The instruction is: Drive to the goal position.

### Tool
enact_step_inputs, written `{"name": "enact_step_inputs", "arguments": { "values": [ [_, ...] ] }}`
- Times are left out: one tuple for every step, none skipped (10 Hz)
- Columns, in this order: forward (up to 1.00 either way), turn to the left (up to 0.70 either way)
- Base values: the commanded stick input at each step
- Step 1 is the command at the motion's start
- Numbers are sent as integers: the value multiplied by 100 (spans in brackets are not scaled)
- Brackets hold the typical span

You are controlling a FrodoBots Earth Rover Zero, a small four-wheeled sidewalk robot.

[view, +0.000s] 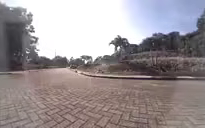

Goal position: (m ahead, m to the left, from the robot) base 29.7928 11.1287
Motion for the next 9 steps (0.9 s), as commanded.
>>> {"name": "enact_step_inputs", "arguments": {
  "values": [
    [70,0],
    [70,0],
    [70,0],
    [70,0],
    [70,0],
    [70,0],
    [70,0],
    [70,0],
    [70,0]
  ]
}}
